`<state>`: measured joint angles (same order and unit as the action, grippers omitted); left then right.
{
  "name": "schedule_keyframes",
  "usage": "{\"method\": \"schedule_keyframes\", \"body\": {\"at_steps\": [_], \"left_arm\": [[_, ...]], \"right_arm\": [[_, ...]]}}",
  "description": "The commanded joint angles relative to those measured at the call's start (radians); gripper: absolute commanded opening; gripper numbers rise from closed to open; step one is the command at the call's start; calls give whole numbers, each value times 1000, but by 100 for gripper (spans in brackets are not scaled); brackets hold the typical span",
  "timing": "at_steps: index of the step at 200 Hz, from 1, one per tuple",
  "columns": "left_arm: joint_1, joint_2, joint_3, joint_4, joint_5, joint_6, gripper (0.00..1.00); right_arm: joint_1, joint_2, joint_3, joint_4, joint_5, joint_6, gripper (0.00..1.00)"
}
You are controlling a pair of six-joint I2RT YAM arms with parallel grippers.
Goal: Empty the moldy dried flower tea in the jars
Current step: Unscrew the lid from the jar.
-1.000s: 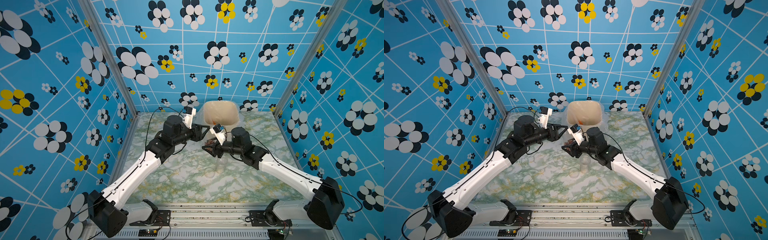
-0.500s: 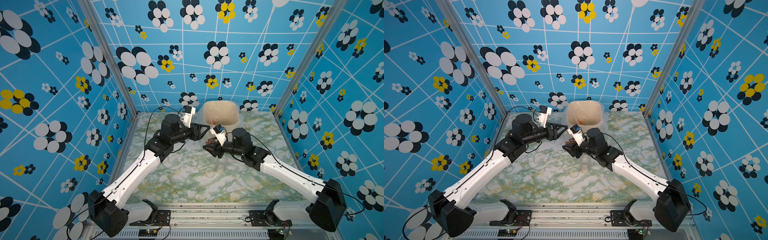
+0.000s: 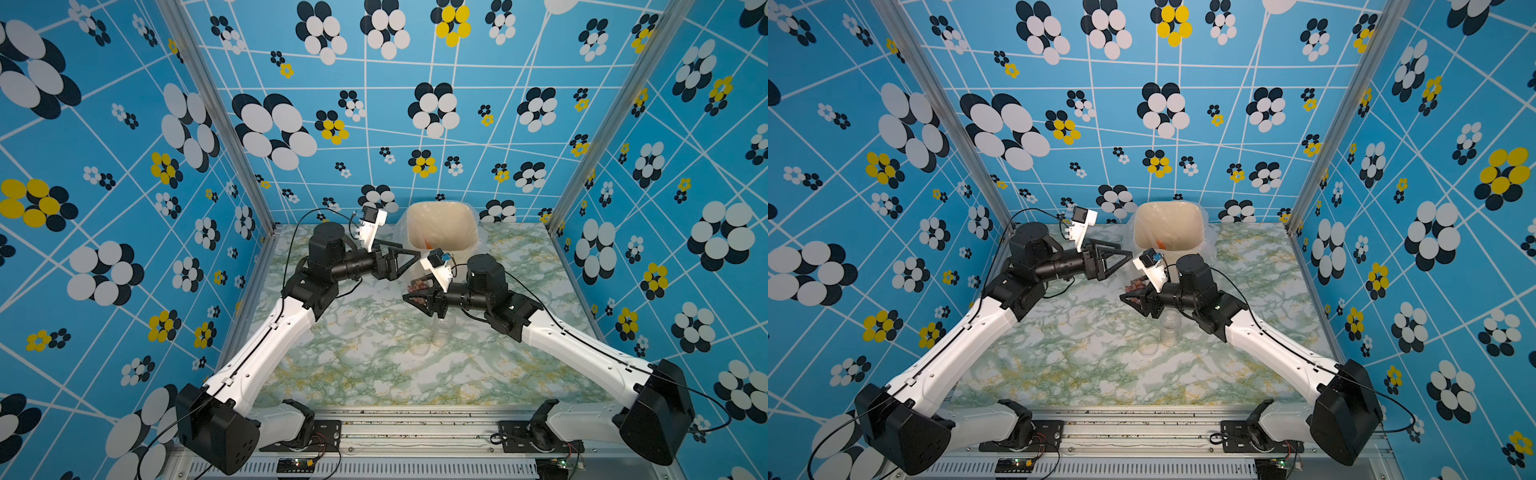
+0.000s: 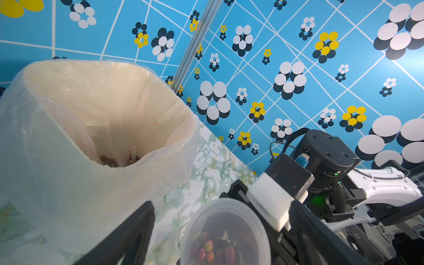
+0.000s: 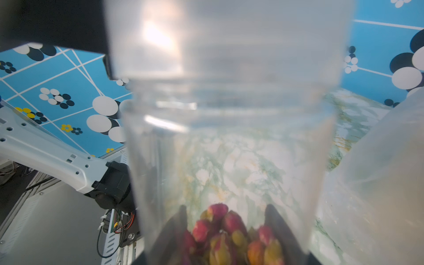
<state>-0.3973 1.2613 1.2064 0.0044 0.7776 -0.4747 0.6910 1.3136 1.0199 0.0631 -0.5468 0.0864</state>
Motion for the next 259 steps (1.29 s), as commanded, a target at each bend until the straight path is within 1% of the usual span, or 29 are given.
{"method": "schedule_keyframes", "body": {"at_steps": [1,22,40,53,70,101,130,148,170,186,234,259], "left_arm": [[46,-42,-32,51,163,53,96],[66,-36,-56,98,275,64,95],[70,-22,-76,144,331,43,94],[70,-8,-94,212,370,1,93],[70,7,-116,332,402,-84,89],[72,25,-116,374,397,-117,82],[72,36,-116,400,393,-141,78],[73,45,-116,411,391,-157,74],[73,47,-119,407,383,-153,69],[72,49,-119,393,372,-143,67],[70,49,-115,364,351,-127,66],[69,54,-111,363,350,-128,74]], "right_arm": [[-17,-21,2,39,-126,26,0],[-24,-15,4,71,-217,65,0],[-25,-7,5,108,-275,100,0],[-26,1,7,127,-306,118,0],[-25,14,17,127,-328,131,0],[-25,34,29,128,-350,146,0],[-25,41,31,124,-349,147,0],[-26,42,32,123,-349,147,0],[-26,42,34,116,-349,144,0],[-25,45,34,114,-347,145,0],[-25,47,38,109,-348,144,0],[-26,47,39,106,-348,144,0]]}}
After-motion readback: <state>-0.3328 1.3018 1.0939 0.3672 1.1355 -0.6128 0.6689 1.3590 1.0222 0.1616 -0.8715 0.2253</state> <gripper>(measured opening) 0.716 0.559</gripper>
